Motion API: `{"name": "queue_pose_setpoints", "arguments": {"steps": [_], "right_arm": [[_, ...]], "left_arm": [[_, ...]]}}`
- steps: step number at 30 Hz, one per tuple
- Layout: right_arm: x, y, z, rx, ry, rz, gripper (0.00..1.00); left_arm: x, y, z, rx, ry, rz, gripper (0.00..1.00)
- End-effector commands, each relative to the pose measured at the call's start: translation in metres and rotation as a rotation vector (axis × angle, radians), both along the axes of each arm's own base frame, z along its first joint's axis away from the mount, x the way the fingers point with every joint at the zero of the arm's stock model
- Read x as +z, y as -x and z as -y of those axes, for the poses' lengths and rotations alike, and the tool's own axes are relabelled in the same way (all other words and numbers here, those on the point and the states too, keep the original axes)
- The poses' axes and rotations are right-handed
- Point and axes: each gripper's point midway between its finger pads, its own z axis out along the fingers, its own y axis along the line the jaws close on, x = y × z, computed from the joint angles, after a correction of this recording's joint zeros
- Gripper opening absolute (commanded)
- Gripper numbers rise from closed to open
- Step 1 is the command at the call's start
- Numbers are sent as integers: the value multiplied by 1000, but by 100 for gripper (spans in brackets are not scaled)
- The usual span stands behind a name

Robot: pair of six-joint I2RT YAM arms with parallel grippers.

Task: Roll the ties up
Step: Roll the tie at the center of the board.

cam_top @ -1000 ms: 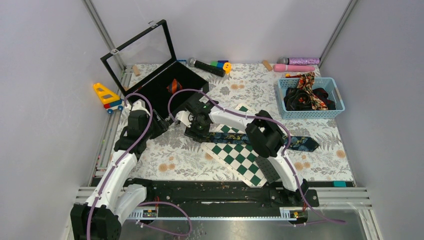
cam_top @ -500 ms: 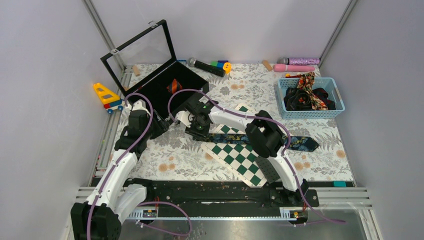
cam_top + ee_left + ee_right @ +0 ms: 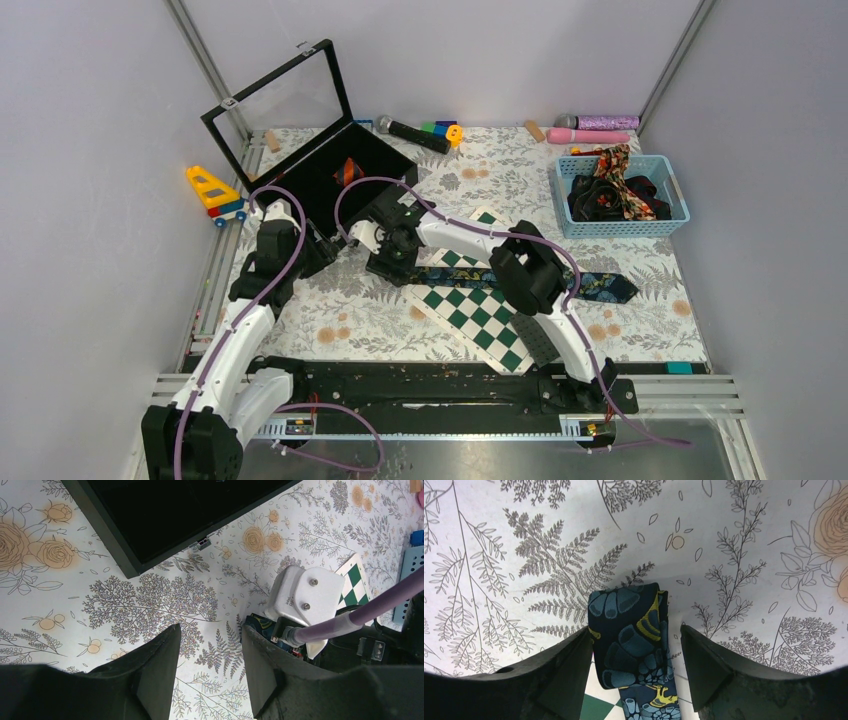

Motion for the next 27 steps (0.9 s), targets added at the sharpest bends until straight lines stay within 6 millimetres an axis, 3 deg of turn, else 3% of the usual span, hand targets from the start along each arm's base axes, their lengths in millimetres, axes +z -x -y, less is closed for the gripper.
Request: {"name": "queue_pose_setpoints", "arguments": {"steps": [1, 10, 27], "right_arm": [[3, 2, -19, 8, -37, -5, 71], [-2, 4, -21, 1, -33, -12, 67], [-4, 11, -21, 19, -40, -41, 27]], "left_arm": [[16, -7, 1, -8, 8, 58, 50], [17, -6, -2, 4, 5, 59, 50], [15, -7, 0, -6, 10, 48, 50]]}}
